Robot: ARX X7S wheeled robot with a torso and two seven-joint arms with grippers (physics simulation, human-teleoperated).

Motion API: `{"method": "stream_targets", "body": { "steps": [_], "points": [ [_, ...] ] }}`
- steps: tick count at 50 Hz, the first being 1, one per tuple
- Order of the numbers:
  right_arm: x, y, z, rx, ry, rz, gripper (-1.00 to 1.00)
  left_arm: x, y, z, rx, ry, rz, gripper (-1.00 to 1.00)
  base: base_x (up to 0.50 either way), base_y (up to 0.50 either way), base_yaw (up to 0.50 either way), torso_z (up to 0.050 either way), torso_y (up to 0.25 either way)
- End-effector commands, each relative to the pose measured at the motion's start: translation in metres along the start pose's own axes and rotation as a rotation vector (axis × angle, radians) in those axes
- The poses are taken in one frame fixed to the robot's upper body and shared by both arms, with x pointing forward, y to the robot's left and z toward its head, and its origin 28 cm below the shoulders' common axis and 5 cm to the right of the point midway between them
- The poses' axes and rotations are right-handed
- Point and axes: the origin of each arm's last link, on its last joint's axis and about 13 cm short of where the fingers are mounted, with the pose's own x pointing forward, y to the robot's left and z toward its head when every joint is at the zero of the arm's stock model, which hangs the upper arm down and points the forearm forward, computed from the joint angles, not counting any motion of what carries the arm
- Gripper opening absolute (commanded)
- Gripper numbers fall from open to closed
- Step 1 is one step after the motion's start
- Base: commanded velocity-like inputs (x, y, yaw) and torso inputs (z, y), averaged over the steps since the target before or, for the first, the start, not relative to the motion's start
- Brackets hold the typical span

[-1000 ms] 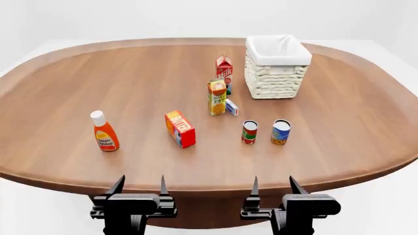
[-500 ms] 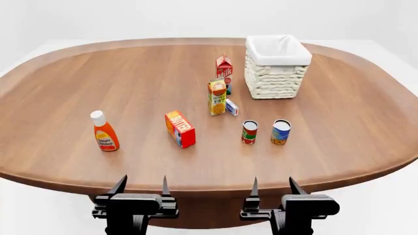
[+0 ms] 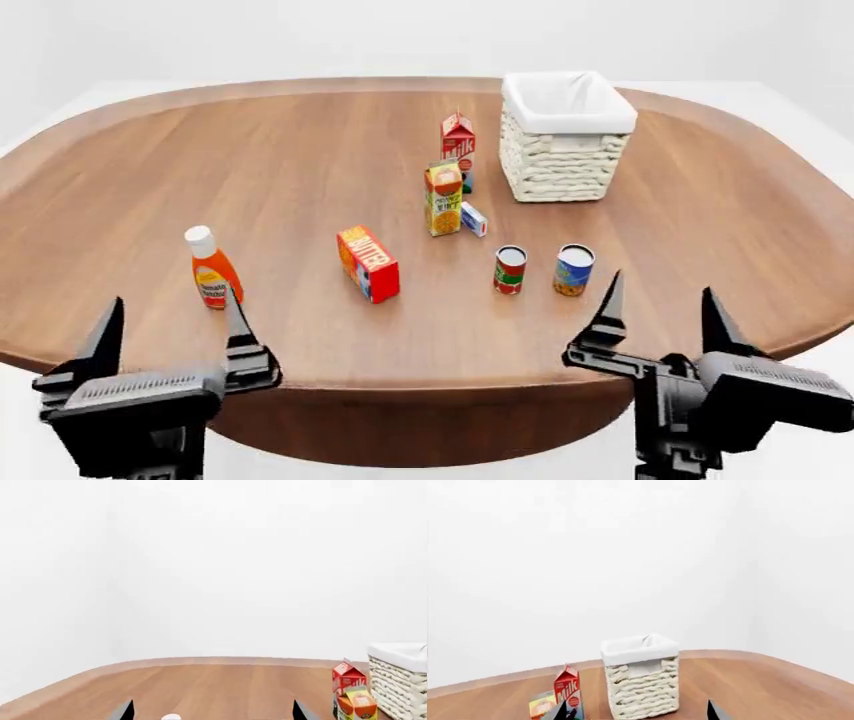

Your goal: Pick up the cream cheese box and the butter, and put them in the basket.

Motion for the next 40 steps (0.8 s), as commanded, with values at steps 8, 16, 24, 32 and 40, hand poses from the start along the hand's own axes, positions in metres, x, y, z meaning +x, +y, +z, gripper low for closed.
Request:
{"method": "stream_targets", "body": {
  "steps": [8,16,24,32,40],
  "points": [
    [0.010,-0.029,0.104,0.063,-0.613,-0.158,1.00,-0.014,0.052,0.102,0.116,-0.520,0.356,1.00,0.00,0.00,0.00,0.000,0.000],
    [0.002,-0.025,0.113,0.050,-0.691,-0.106,1.00,-0.019,0.058,0.111,0.130,-0.568,0.398,1.00,0.21,0.00,0.00,0.000,0.000],
    [0.000,-0.022,0.115,0.037,-0.691,-0.063,1.00,-0.018,0.057,0.109,0.134,-0.559,0.389,1.00,0.50,-0.01,0.00,0.000,0.000],
    [-0.001,-0.018,0.113,0.036,-0.676,-0.037,1.00,-0.017,0.056,0.108,0.132,-0.554,0.382,1.00,0.50,0.00,0.00,0.000,0.000],
    [-0.003,-0.016,0.113,0.035,-0.669,-0.018,1.00,-0.017,0.055,0.108,0.129,-0.549,0.376,1.00,0.50,0.00,0.00,0.000,0.000]
  ]
}}
